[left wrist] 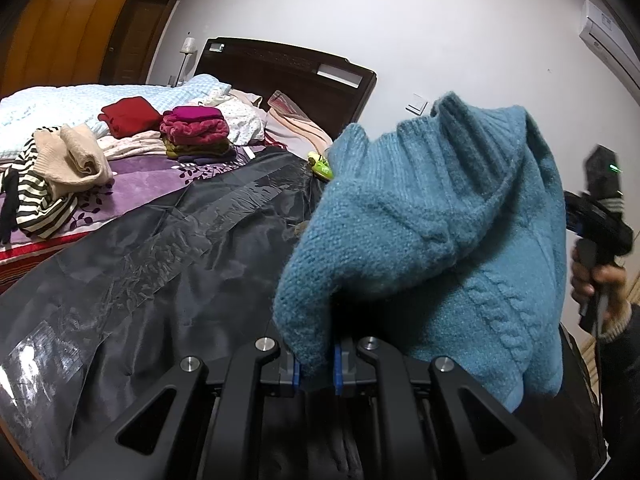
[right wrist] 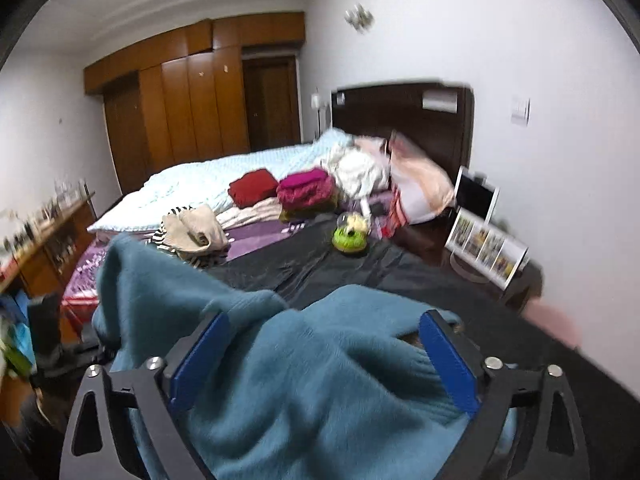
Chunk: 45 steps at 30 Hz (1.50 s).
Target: Fold clothes
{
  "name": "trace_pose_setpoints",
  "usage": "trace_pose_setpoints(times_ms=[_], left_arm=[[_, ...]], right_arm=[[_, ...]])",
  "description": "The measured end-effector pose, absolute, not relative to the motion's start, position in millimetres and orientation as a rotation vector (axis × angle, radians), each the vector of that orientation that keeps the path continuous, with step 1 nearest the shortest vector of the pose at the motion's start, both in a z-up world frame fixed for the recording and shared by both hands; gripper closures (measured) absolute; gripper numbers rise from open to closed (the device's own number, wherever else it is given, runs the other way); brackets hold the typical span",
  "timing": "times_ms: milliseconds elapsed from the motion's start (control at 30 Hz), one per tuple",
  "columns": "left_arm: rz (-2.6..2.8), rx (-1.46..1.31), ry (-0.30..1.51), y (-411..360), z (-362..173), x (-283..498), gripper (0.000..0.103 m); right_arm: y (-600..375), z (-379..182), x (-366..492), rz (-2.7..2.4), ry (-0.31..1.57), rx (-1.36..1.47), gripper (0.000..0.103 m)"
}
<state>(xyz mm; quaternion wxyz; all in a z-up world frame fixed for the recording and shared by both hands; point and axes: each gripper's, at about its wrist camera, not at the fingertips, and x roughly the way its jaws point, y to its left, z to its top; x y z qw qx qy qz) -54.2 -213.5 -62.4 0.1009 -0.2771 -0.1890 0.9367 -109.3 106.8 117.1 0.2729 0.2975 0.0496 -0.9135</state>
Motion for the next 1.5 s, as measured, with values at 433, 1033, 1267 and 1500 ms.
trace_pose_setpoints(times_ms=[433,1033,1267,1500], left_arm=[[2.754,-0.834,-0.55,-212,-62,-57,0.09],[2.805,-0.784,-0.368,-186,-33,-49,0.09],[2.841,-0.739,-0.241,-172,-17,-41,0.09],[2.849,-0.725,-0.213,-169,-12,-37,0.09]], right_arm=[[113,89,-102,-2.302,0.045,0.904,0.07],[186,92,49,-2.495,0.108,0.693,0.074],[224,84,62,-2.407,-0.078,0.689,0.025],[213,108,47,-2.361,-0.051,0.601,0.015]])
